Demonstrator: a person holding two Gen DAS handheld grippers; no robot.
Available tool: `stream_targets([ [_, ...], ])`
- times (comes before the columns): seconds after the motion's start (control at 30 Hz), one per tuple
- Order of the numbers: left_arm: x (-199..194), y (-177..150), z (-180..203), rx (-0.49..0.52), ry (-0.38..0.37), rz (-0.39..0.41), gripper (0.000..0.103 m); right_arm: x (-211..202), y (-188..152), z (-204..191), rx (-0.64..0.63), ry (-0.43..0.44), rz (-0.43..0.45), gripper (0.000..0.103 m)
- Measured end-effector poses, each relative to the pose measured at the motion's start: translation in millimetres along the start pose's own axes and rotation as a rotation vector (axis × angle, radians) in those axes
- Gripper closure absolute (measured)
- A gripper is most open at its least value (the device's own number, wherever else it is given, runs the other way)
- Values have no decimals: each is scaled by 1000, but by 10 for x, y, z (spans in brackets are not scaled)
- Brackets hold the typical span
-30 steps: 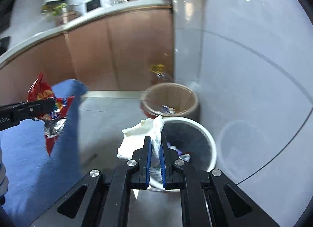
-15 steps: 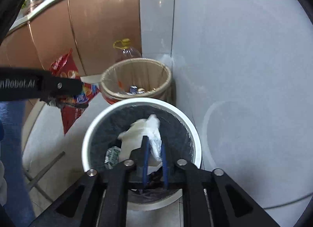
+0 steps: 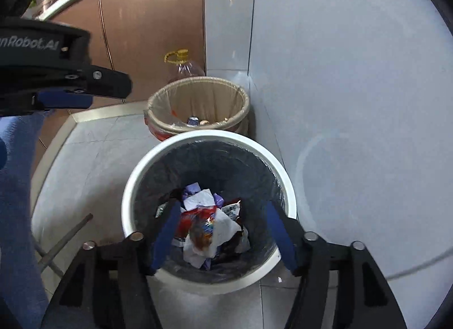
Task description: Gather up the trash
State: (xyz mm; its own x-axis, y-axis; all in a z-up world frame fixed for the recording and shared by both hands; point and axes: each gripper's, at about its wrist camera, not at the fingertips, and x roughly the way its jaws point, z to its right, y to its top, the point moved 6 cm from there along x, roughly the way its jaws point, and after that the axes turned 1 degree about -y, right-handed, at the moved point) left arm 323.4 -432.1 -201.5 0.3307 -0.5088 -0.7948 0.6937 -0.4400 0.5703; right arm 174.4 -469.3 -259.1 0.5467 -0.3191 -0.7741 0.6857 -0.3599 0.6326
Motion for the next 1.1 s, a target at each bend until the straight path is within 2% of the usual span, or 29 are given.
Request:
stream_targets([
  [0.07, -281, -43, -35, 1, 21, 44, 52, -171, 13, -22, -3, 5, 25, 38],
  [0.2, -971, -212, -188, -13, 89, 143, 52, -685, 63, -141, -12, 27, 98, 29],
  [0.27, -1305, -316, -270, -20, 122, 195, 48, -978, 92, -233, -27, 38, 141, 23],
  [0.4, -2078, -634, -500, -49, 222, 307, 44, -1596, 114, -525, -67, 85, 236, 8],
  [0.53, -2684, -974, -706, -49, 353, 392, 41, -2106, 120, -835, -112, 135, 324, 0],
  [0.6, -3002, -1186, -826, -54, 436, 424, 41, -2369, 97, -1008, -142, 166, 370, 0],
  [0.7, -3376, -1434, -994, -86, 511, 472, 40, -2667, 33, -1222, -178, 213, 420, 0],
  [0.77, -3654, -1596, -1102, -125, 564, 505, 35, -2856, -22, -1314, -194, 234, 453, 0],
  [0.9, -4123, -1877, -1246, -185, 631, 567, 31, -3176, -118, -1471, -219, 266, 512, 0],
  [1.0, -4346, -2037, -1273, -209, 696, 592, 31, -3361, -164, -1515, -227, 275, 549, 0],
  [1.1, -4510, -2167, -1289, -236, 722, 612, 30, -3549, -217, -1552, -230, 279, 582, 0],
])
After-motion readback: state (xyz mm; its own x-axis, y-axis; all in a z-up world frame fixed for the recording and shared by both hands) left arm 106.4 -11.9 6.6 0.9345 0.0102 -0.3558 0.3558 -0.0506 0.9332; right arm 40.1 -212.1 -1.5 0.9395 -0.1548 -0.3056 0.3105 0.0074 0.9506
